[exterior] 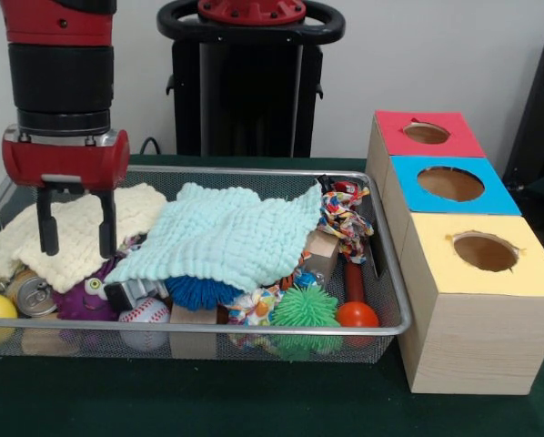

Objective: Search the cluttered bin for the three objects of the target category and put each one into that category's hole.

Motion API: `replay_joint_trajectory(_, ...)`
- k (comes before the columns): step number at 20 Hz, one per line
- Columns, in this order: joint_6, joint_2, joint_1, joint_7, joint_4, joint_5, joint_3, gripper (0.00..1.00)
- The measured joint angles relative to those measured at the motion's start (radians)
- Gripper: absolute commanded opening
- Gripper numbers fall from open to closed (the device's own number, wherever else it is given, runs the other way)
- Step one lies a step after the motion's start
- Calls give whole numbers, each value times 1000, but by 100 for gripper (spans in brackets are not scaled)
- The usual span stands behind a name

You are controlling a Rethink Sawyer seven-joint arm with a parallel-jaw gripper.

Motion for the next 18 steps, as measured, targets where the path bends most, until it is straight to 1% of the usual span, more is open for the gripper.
replay_joint_trajectory(8,0,17,-26,0,0,2,0,100)
replay_joint_trajectory(18,0,26,-26,0,0,2,0,100)
